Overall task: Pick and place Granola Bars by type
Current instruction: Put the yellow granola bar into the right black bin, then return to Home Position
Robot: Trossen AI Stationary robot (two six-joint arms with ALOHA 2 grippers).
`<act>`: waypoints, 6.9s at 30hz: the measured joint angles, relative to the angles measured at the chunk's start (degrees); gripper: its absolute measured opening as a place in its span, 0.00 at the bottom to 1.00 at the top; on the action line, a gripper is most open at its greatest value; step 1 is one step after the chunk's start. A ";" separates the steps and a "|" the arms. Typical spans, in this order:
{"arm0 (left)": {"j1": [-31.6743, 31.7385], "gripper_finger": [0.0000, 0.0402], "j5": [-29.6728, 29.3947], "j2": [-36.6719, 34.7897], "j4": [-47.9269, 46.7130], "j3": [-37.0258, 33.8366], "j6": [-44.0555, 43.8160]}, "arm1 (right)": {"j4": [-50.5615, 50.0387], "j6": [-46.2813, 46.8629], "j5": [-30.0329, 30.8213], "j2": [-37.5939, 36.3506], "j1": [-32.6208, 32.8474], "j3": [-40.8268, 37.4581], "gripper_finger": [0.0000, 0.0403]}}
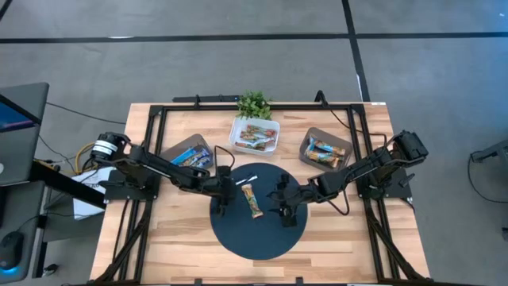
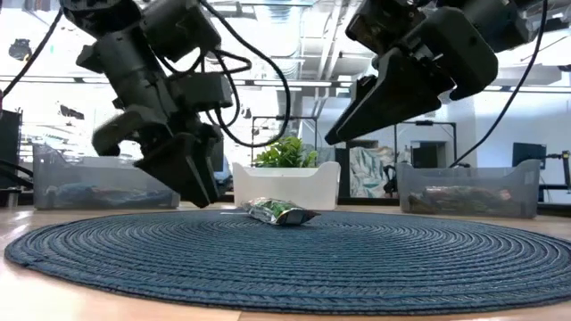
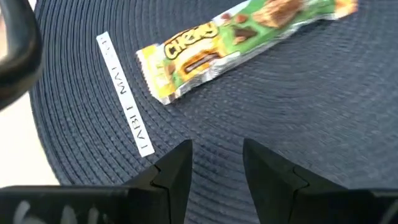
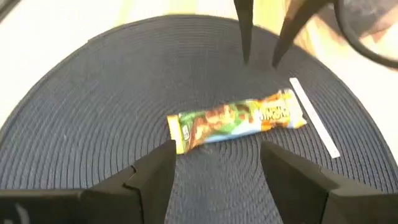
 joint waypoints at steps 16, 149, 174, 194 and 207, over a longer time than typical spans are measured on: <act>6.39 0.34 7.03 9.91 3.99 3.10 -1.47 | 1.72 -13.93 -5.95 9.35 1.87 5.39 0.57; 6.20 0.34 8.55 9.89 4.11 2.97 -1.03 | -77.35 31.41 23.48 -7.04 -7.83 5.89 0.03; 6.18 0.34 8.38 9.89 4.54 2.88 -0.70 | -82.25 26.67 12.39 -13.90 -26.35 5.86 0.34; 6.11 0.34 7.94 2.27 2.10 2.27 0.52 | -81.65 39.82 32.89 -23.09 -8.10 8.04 0.43; -0.40 0.34 3.83 -9.32 8.82 2.40 14.43 | -53.16 21.13 52.13 -23.67 3.06 6.07 0.41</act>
